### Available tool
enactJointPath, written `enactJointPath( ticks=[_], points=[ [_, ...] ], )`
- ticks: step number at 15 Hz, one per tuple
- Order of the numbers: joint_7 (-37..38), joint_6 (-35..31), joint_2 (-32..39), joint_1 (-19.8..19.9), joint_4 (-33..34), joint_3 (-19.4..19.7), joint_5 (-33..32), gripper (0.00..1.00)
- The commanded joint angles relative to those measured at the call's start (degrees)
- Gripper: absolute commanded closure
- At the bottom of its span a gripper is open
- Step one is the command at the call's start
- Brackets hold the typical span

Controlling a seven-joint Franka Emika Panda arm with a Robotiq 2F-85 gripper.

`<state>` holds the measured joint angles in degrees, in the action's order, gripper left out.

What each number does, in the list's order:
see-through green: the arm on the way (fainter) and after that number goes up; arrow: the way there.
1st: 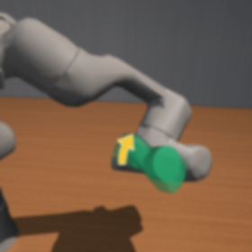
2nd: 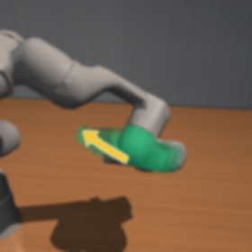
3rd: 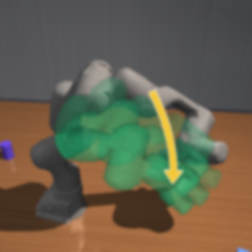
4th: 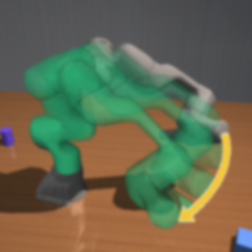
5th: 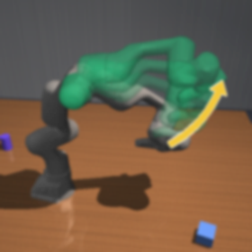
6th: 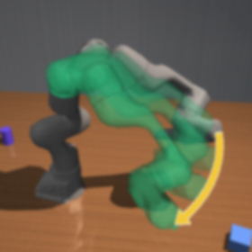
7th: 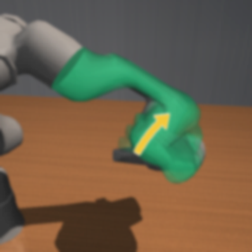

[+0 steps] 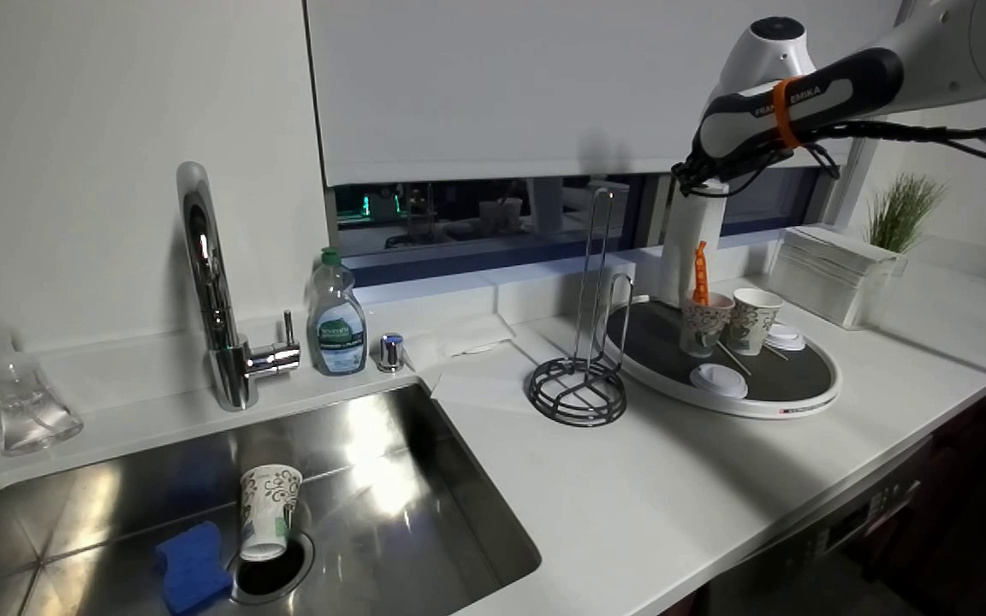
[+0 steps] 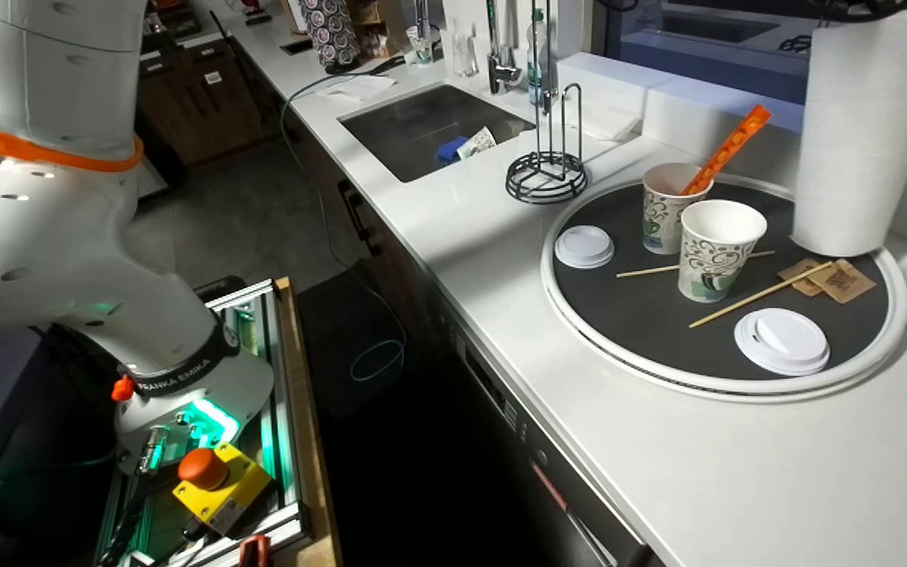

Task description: Pick up the kitchen paper and put it on the stand

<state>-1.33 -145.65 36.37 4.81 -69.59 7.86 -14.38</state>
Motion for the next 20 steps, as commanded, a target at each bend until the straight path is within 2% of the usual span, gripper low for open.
enactJointPath(
  ticks=[1, 4, 7, 10, 12, 15, 16, 20],
  points=[
    [0.6, 0.0, -6.8, -1.3, -2.5, 2.3, -2.0, 0.97],
    [-3.1, -3.0, -14.0, -0.9, -5.4, 0.7, -1.9, 0.97],
    [-13.2, -5.9, -22.5, 0.9, -10.0, -4.5, 3.0, 0.97],
    [-24.5, -4.4, -30.8, 2.1, -14.0, -10.3, 12.2, 0.97],
    [-30.9, -3.3, -36.3, 1.8, -16.7, -12.7, 19.1, 0.97],
    [-30.2, -1.3, -42.5, 0.5, -19.9, -13.1, 22.9, 0.97],
    [-28.7, -2.7, -37.4, 0.4, -14.6, -13.1, 19.9, 0.89],
    [-28.7, -1.3, -41.9, 0.4, -18.2, -13.3, 21.2, 0.89]
  ],
)
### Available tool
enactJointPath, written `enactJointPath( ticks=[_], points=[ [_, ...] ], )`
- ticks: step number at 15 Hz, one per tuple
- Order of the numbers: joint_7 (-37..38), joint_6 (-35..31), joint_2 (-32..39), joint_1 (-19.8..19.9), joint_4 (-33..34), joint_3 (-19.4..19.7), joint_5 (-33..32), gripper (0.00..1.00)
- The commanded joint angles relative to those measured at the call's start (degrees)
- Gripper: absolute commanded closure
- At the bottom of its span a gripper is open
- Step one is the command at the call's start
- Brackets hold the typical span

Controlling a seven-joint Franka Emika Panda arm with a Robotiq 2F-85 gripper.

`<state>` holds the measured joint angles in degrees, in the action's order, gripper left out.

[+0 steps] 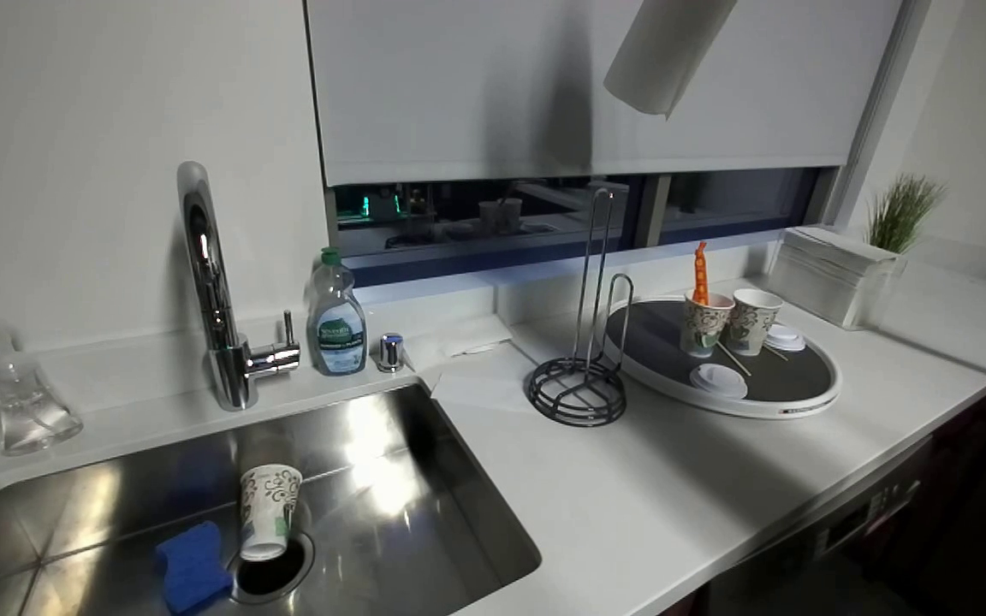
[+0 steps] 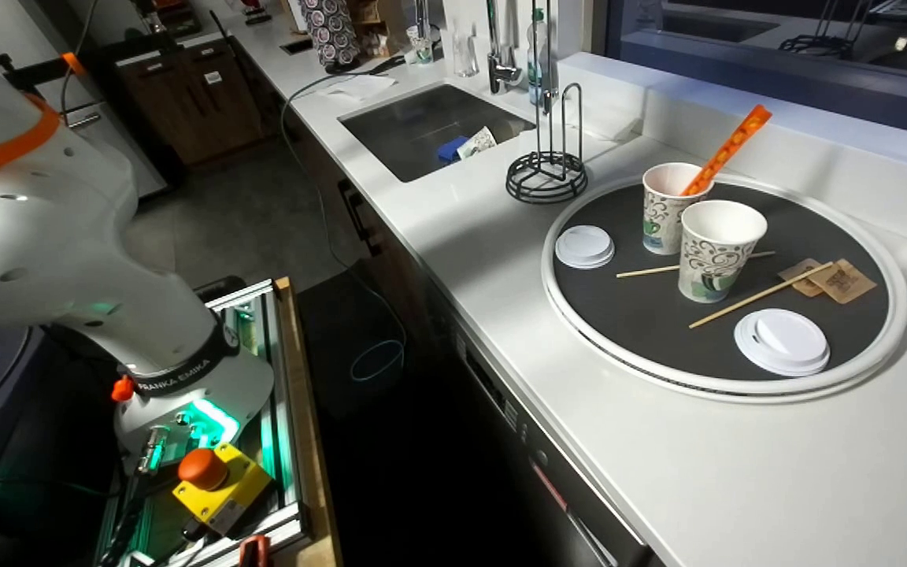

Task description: Pick up the kitchen paper and put it on the stand

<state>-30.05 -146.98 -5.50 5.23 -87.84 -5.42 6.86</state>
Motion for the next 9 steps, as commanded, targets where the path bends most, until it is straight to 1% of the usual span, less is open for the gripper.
enactJointPath(
  ticks=[1, 2, 5, 7, 9],
  points=[
    [0.0, 0.0, 0.1, 0.0, -0.3, 0.1, 0.0, 0.89],
    [0.0, 0.0, 0.1, 0.0, -0.5, 0.1, 0.0, 0.97],
    [-6.6, 7.2, -1.9, -1.9, 0.2, -0.7, 3.1, 0.97],
    [-11.0, 12.4, -3.7, -3.4, 0.9, -0.8, 6.9, 0.97],
    [-13.5, 17.9, -6.2, -4.4, 0.5, -0.7, 8.4, 0.97]
  ],
)
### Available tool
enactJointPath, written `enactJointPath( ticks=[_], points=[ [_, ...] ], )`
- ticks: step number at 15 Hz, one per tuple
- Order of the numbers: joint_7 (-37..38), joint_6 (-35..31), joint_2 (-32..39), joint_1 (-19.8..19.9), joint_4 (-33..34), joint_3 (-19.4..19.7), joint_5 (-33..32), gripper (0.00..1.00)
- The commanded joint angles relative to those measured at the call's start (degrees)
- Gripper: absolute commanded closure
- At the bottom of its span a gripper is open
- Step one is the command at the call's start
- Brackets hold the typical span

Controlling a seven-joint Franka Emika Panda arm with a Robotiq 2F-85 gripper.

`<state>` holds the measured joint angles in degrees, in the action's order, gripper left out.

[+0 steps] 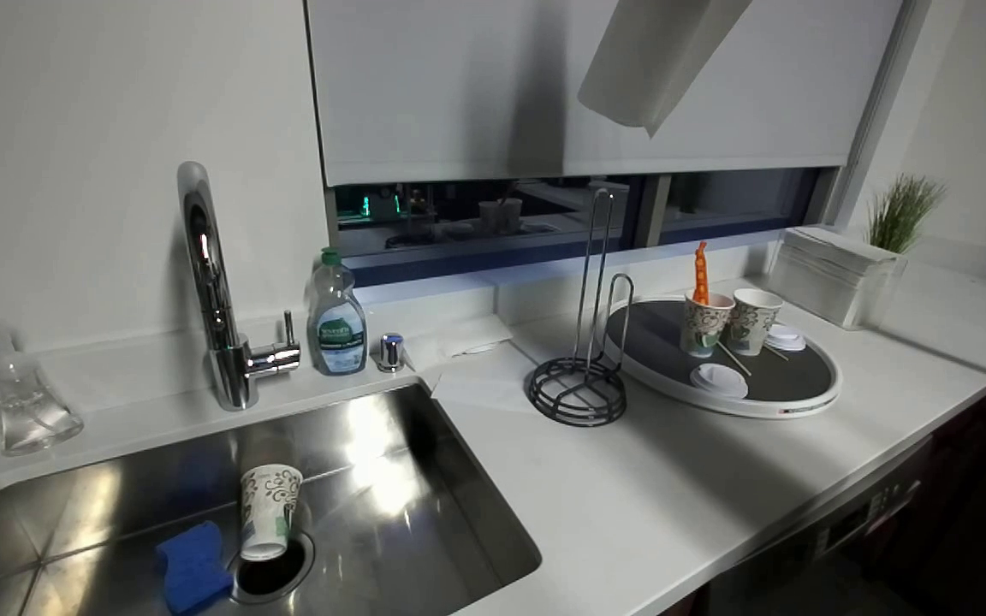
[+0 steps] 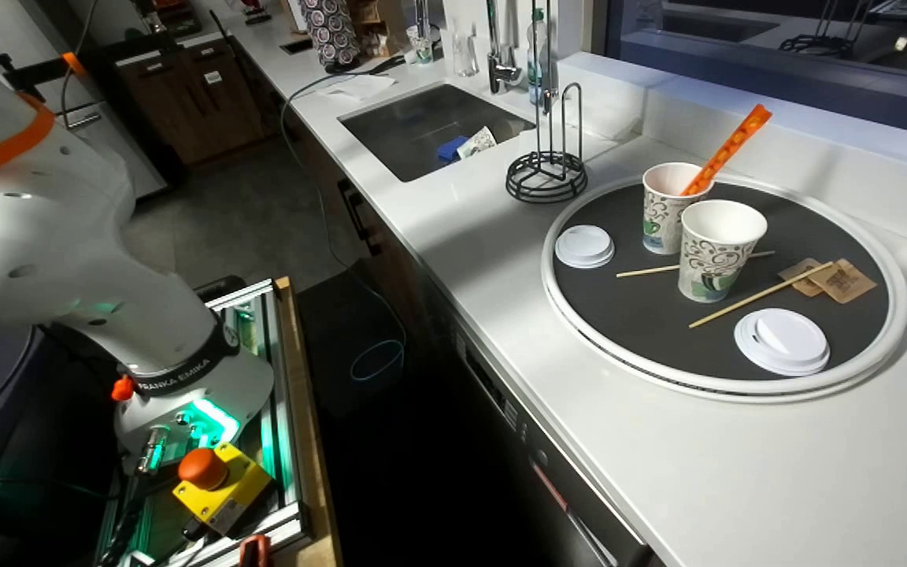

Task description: Pick up the kitchen paper and put it on the stand

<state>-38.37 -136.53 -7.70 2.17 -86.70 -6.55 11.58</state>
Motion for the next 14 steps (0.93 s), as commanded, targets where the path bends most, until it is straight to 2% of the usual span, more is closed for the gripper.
enactJointPath(
  ticks=[1, 4, 5, 7, 8, 9, 10, 14],
  points=[
    [-6.3, 9.6, -5.2, -1.8, -1.0, 0.8, 5.0, 0.97],
    [-8.3, 15.3, -7.3, -2.8, -1.2, 1.5, 8.4, 0.97],
    [-7.9, 17.3, -7.4, -5.9, -1.0, 3.9, 7.5, 0.97],
    [-7.4, 16.8, -7.2, -6.4, -1.2, 4.5, 5.5, 0.97],
    [-5.5, 16.5, -6.4, -6.8, 0.2, 4.3, 4.9, 0.89],
    [-5.6, 16.5, -6.4, -7.1, 0.0, 4.7, 5.0, 0.89],
    [-5.8, 16.6, -6.3, -7.2, -0.1, 4.9, 5.0, 0.97],
    [-6.1, 19.6, -5.5, -8.6, 0.4, 5.3, 6.4, 0.97]
  ],
)
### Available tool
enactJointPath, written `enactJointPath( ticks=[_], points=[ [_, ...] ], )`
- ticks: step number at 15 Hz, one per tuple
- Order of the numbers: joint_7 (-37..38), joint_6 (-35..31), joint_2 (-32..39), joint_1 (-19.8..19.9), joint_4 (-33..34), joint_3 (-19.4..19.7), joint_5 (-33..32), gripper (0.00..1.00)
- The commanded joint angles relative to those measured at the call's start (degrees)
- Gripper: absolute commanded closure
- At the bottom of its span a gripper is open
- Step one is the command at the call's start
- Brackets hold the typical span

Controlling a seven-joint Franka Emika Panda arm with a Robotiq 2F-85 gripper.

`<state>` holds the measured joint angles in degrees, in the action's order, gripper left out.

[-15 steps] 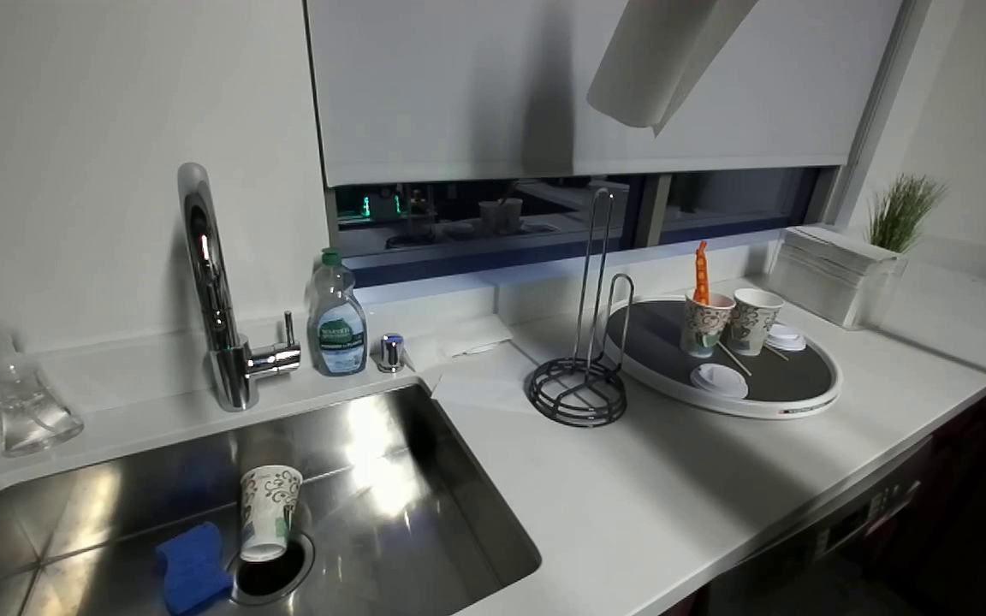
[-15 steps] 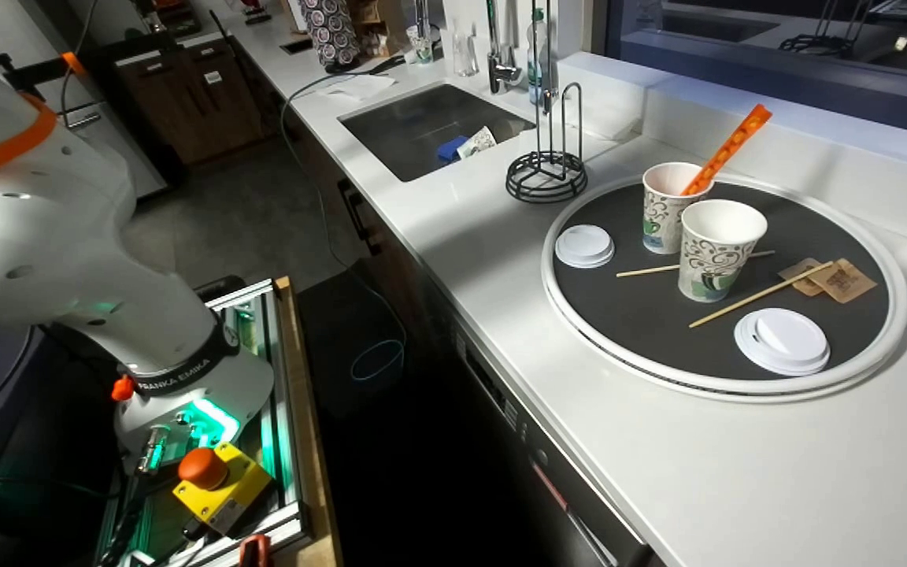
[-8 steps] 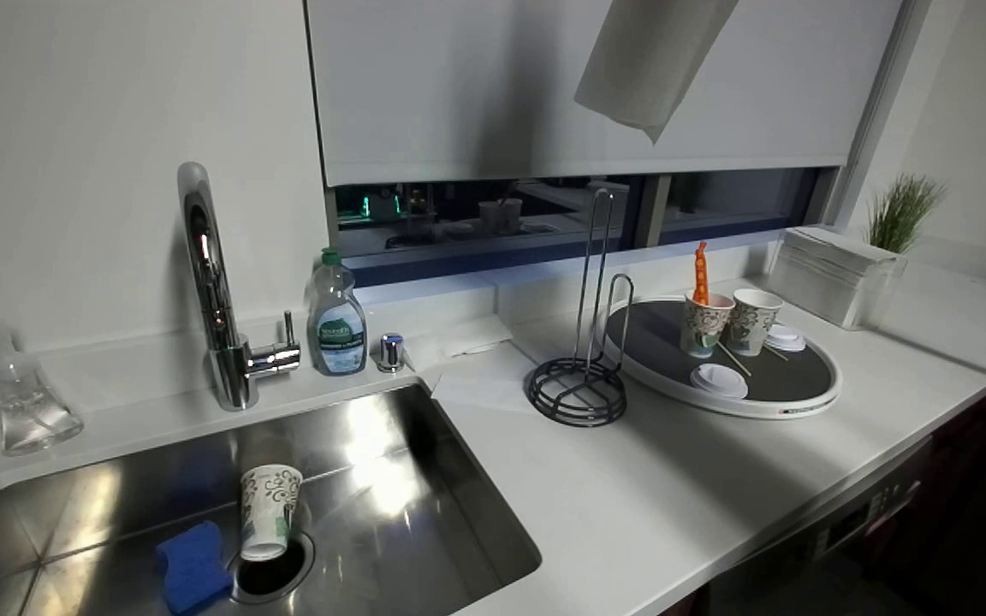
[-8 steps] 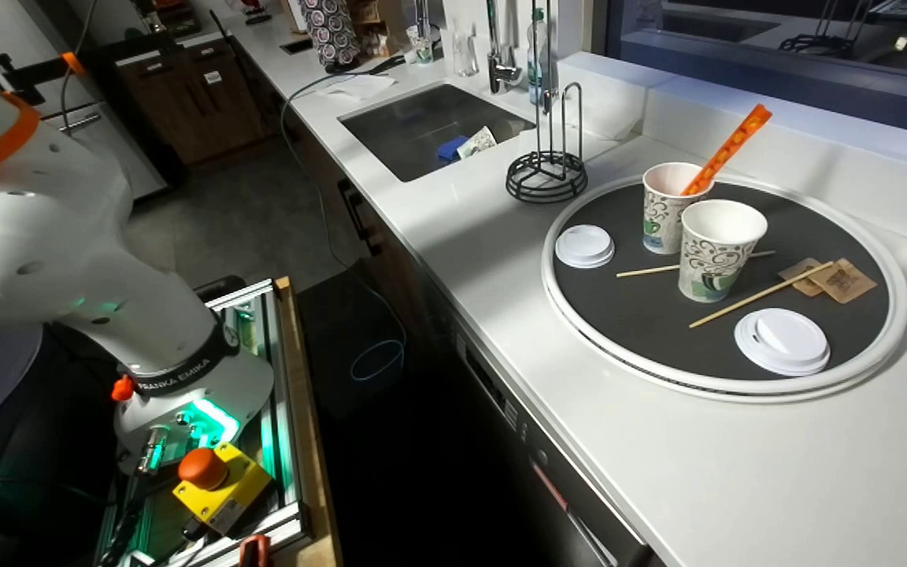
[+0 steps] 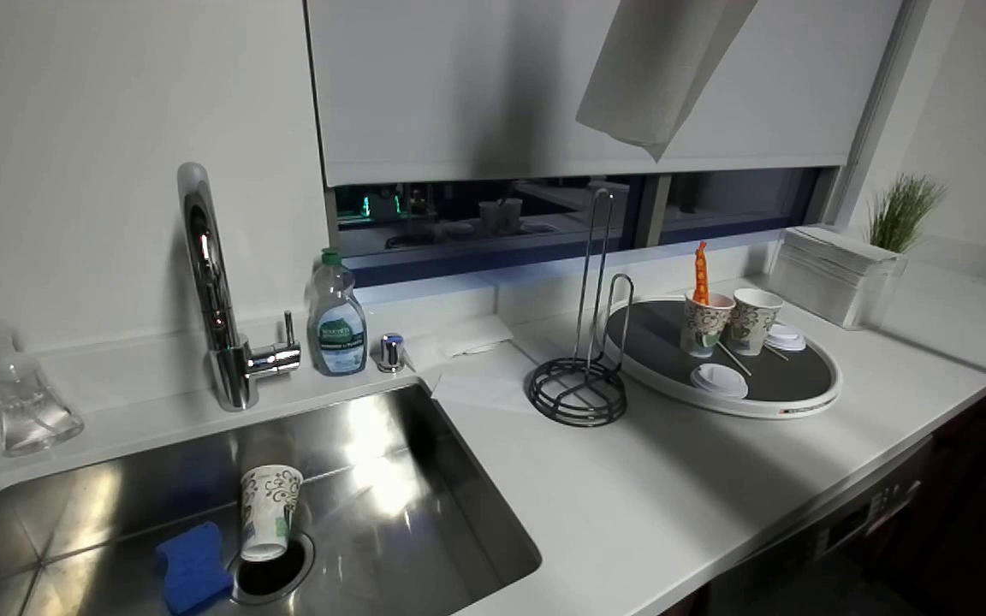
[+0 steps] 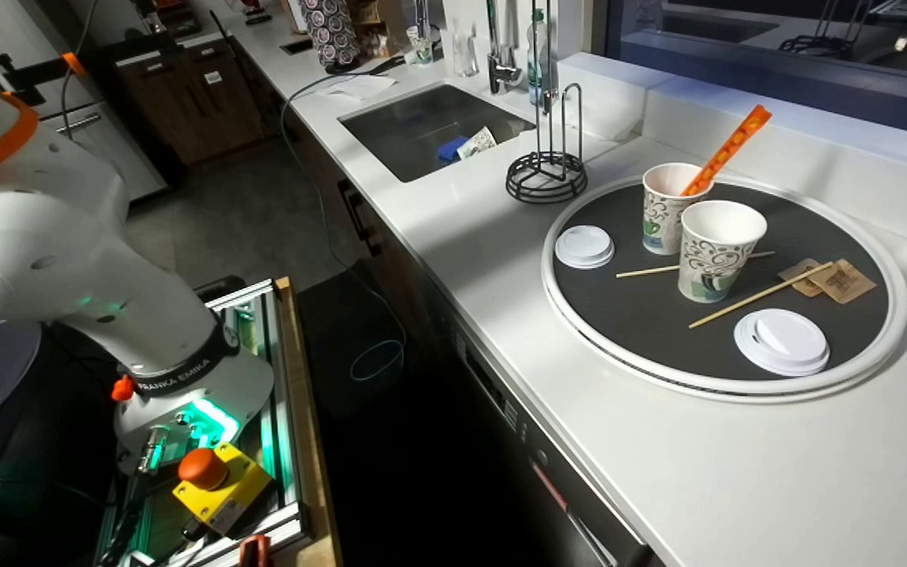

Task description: Pick up the kitchen paper and put it on the stand

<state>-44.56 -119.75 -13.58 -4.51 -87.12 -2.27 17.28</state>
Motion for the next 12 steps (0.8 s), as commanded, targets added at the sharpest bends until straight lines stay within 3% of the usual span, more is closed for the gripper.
enactJointPath(
  ticks=[1, 5, 6, 9, 10, 12],
  points=[
    [-0.2, 5.2, 0.5, -2.3, 1.2, 1.2, 1.1, 0.97],
    [-1.1, 8.9, 0.4, -2.7, 1.7, 1.7, 1.1, 0.97],
    [0.2, 7.2, 0.5, -2.6, 0.8, 1.0, -0.1, 0.89],
    [0.1, 7.2, 0.5, -2.6, 1.2, 1.3, 0.0, 0.89],
    [0.1, 7.3, 0.5, -2.6, 1.3, 1.3, 0.0, 0.97],
    [0.5, 8.7, 0.9, -2.8, 1.9, 1.2, 0.0, 0.97]
  ],
)
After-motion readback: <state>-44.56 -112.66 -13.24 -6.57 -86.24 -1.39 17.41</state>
